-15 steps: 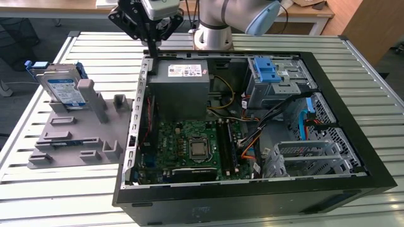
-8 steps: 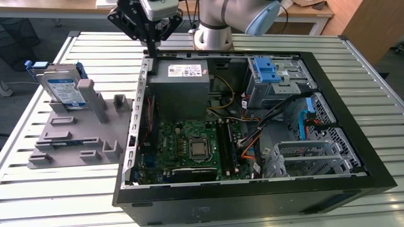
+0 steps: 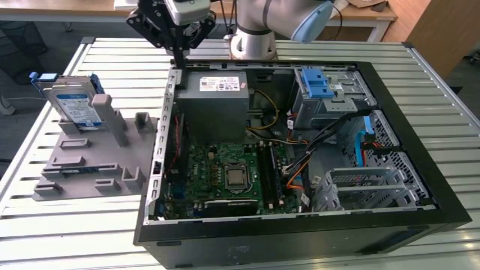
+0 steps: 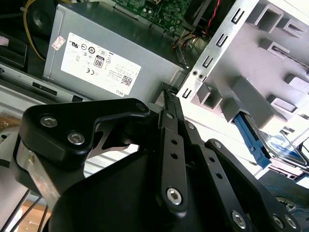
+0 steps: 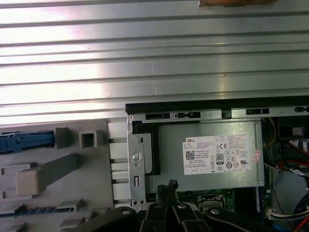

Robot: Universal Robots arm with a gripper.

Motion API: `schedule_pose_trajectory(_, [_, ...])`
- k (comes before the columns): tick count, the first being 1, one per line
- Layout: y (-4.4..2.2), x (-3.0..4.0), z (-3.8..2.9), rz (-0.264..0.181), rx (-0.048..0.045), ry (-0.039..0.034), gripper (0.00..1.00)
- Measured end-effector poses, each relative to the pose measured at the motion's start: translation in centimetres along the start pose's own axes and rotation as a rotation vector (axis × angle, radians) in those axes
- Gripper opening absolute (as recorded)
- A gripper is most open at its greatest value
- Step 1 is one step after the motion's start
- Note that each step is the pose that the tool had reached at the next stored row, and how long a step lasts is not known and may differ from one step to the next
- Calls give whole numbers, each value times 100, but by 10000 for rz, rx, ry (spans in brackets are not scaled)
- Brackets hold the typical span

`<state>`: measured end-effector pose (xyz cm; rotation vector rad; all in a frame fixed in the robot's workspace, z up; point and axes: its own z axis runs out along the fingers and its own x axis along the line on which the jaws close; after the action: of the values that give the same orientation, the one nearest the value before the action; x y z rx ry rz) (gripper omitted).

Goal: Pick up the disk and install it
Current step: 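Reach for the disk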

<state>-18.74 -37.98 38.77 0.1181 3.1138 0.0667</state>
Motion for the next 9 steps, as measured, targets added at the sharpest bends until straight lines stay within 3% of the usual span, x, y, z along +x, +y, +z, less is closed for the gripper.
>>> schedule_pose_trajectory(9, [-2,30,4,0,0,0,11])
